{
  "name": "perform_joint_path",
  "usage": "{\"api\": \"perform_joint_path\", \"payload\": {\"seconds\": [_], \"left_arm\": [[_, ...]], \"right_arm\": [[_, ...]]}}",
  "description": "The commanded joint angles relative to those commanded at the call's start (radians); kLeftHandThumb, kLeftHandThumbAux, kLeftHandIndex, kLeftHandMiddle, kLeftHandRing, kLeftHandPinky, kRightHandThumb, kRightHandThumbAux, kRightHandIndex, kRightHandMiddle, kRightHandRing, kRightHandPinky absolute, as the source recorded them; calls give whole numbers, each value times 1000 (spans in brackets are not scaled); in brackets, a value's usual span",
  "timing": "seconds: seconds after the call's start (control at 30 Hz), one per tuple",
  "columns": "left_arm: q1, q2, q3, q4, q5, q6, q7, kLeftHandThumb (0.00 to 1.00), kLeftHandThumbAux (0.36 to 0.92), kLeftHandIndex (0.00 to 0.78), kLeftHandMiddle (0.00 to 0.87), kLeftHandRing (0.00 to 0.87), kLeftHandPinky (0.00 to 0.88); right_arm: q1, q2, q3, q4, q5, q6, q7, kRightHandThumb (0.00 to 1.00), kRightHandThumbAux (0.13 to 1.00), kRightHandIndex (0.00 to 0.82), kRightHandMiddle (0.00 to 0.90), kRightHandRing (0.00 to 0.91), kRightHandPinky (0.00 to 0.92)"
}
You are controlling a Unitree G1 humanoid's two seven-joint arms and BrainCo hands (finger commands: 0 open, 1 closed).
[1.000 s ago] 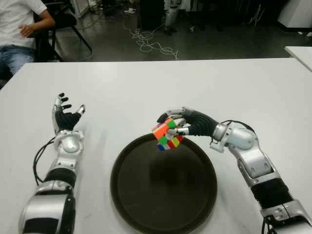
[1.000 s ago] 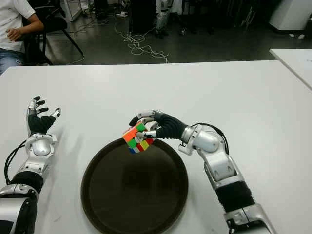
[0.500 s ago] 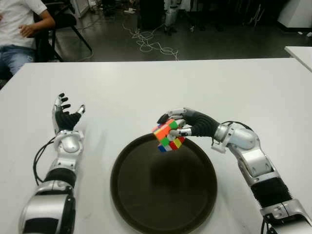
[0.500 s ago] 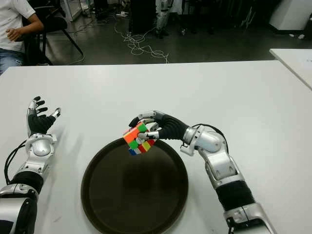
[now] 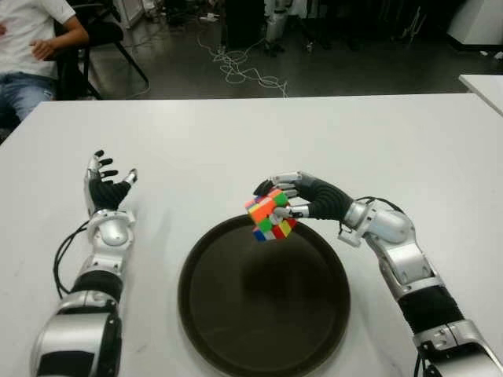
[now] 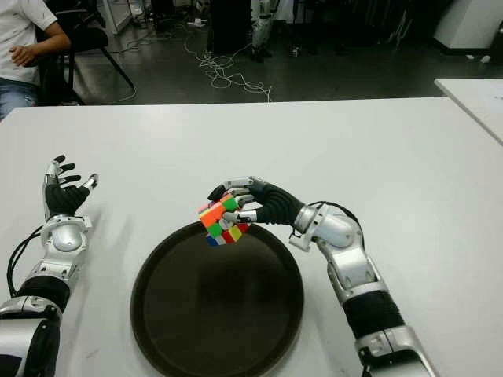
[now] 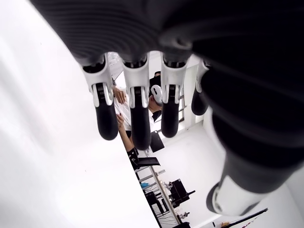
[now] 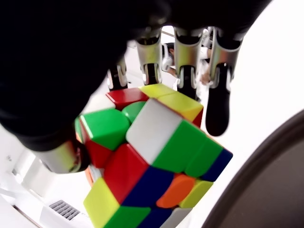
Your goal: Pick up the Rubik's Cube and put it in the plate
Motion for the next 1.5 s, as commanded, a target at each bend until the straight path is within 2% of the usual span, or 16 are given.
{"api": "perform_joint_path", "payload": {"seconds": [0.23, 0.37, 0.43, 0.47, 0.57, 0.63, 0.7, 0.73, 0.87, 0.93, 1.07, 1.43, 1.5], "left_arm": [[2, 1, 0, -1, -3, -2, -9, 0, 770, 116, 268, 297, 306], [2, 1, 1, -2, -4, 0, -14, 0, 766, 112, 314, 357, 384], [1, 1, 2, -2, -6, 0, -15, 0, 768, 113, 342, 396, 437], [1, 0, 2, -2, -6, 0, -16, 0, 772, 113, 376, 456, 502], [2, 0, 3, -4, -8, 1, -19, 0, 779, 113, 429, 541, 581], [2, 0, 2, -6, -7, 4, -21, 0, 776, 108, 538, 651, 690], [3, 0, 2, -8, -7, 5, -21, 0, 769, 105, 552, 662, 693], [3, 0, 2, -9, -7, 5, -21, 0, 766, 102, 499, 599, 630], [4, -1, 2, -13, -7, 4, -22, 0, 771, 100, 395, 470, 514], [5, -1, 3, -14, -6, 4, -21, 0, 774, 101, 375, 442, 491], [5, -1, 4, -14, -8, 5, -23, 0, 782, 107, 366, 477, 530], [6, -3, 7, -16, -11, -3, -24, 0, 784, 107, 286, 336, 379], [7, -2, 6, -17, -9, -2, -23, 0, 784, 105, 277, 326, 373]], "right_arm": [[-14, 0, 3, 33, 2, -20, 15, 3, 747, 153, 194, 186, 173], [-21, 5, 2, 58, 13, -21, 30, 0, 752, 131, 172, 164, 146], [-24, 5, 1, 66, 17, -20, 37, 0, 756, 124, 164, 156, 136], [-26, 5, 1, 70, 18, -20, 40, 0, 759, 123, 162, 153, 130], [-26, 9, -4, 77, 24, -24, 39, 2, 773, 134, 163, 155, 143], [-25, 11, -6, 77, 25, -25, 36, 16, 788, 139, 166, 155, 141], [-25, 10, -6, 75, 21, -28, 32, 22, 796, 139, 167, 152, 135], [-25, 10, -5, 74, 18, -29, 31, 24, 797, 137, 167, 150, 132], [-25, 6, -2, 74, 7, -36, 27, 14, 796, 137, 169, 148, 124], [-25, 4, -1, 74, 2, -40, 23, 7, 794, 138, 168, 148, 123], [-26, 5, 0, 77, 0, -46, 22, 1, 792, 139, 165, 146, 123], [-24, 9, -1, 78, 3, -46, 19, 27, 791, 141, 164, 147, 130], [-24, 10, -1, 78, 4, -45, 19, 24, 796, 141, 162, 145, 128]]}}
